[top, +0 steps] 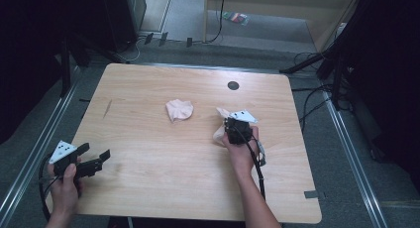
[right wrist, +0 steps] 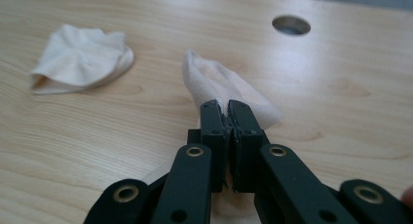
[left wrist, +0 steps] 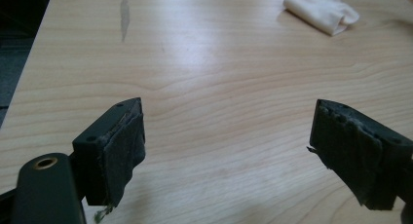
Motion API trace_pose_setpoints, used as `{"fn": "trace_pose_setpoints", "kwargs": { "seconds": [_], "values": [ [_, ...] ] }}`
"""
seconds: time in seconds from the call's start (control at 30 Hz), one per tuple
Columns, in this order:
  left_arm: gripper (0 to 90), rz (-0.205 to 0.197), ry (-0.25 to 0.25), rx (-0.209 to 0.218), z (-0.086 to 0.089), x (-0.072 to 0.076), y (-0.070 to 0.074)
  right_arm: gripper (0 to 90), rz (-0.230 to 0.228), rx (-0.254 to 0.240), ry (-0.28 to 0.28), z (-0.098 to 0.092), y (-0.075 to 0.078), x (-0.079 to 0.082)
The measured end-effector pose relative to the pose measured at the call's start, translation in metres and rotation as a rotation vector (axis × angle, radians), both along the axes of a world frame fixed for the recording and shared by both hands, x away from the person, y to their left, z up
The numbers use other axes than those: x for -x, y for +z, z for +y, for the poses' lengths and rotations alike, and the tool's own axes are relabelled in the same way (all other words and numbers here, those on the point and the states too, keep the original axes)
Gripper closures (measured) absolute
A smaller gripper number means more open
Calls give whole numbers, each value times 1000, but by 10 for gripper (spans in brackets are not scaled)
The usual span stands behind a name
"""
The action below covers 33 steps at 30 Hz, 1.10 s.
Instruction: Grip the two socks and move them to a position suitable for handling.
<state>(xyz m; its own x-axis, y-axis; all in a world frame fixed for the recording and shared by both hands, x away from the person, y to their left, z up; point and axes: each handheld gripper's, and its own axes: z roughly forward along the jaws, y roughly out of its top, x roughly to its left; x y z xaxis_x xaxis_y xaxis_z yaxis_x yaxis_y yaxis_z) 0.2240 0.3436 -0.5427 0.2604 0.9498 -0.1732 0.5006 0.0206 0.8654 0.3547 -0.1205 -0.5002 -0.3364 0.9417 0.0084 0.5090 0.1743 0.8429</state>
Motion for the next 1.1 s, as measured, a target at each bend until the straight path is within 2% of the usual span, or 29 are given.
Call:
{"fn": "trace_pose_setpoints", "kwargs": {
  "seconds": [0.2, 0.33, 0.5, 0.6, 0.77, 0.9, 1.03, 1.1],
  "values": [
    [138, -24, -63, 6, -27, -2, 14, 872, -58, 7, 84, -8, 28, 21],
    [138, -35, -104, 14, -46, -7, 24, 872, -78, -9, 120, -11, 38, 33],
    [138, -46, -154, 1, -70, -18, 37, 872, -98, -26, 174, -13, 45, 48],
    [138, -61, -184, -35, -87, -23, 45, 872, -99, -40, 210, -13, 48, 56],
    [138, -79, -245, -52, -111, -30, 53, 871, -108, -40, 271, -14, 51, 68],
    [138, -93, -277, -82, -127, -35, 58, 871, -126, -31, 345, -12, 50, 76],
    [138, -115, -307, -96, -136, -37, 64, 870, -136, -12, 404, -6, 45, 82],
    [138, -122, -317, -106, -140, -38, 66, 870, -142, 2, 455, 0, 41, 85]
  ]
}}
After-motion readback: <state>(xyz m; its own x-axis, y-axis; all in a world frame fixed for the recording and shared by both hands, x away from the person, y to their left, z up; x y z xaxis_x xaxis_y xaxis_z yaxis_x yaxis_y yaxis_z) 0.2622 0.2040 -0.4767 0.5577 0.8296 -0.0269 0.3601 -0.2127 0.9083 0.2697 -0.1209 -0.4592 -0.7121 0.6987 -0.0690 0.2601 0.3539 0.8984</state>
